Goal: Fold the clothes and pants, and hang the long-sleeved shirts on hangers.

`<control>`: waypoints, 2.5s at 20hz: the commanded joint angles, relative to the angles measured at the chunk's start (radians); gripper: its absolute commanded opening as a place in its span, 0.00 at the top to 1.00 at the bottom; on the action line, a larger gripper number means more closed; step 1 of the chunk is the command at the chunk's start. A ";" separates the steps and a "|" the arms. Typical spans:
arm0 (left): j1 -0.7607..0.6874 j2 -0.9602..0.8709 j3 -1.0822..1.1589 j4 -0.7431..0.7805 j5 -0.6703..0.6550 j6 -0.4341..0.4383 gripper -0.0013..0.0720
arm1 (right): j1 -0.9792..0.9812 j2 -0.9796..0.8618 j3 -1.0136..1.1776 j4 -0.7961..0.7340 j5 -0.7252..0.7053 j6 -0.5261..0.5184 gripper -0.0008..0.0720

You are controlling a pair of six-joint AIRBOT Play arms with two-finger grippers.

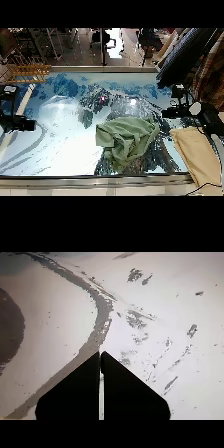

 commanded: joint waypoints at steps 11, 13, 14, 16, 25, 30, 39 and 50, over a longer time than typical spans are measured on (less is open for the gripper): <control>-0.097 -0.180 -0.008 -0.688 0.103 0.046 0.03 | 0.002 0.005 0.007 0.269 0.027 0.068 0.96; -0.191 -0.305 -0.008 -0.706 0.135 0.054 0.03 | 0.001 0.005 0.008 0.285 0.074 0.074 0.96; -0.238 -0.372 -0.008 -0.710 0.174 0.097 0.03 | 0.003 0.003 0.008 0.298 0.146 0.085 0.90; -0.311 -0.505 -0.002 -0.709 0.275 0.139 0.03 | 0.034 -0.001 -0.014 0.401 0.375 -0.069 0.02; -0.327 -0.861 0.222 -0.961 0.342 0.192 0.26 | 0.536 -0.021 -0.329 0.543 0.212 -0.147 0.06; -0.317 -0.877 0.227 -0.997 0.385 0.189 0.98 | 0.572 -0.001 -0.299 0.224 0.286 0.154 0.91; -0.098 -0.359 0.573 -1.009 -0.114 0.348 0.98 | 0.552 0.245 0.551 0.043 0.813 0.208 0.96; -0.039 0.117 0.949 -0.843 0.113 0.313 0.98 | 0.552 0.396 0.950 0.414 0.326 0.058 0.96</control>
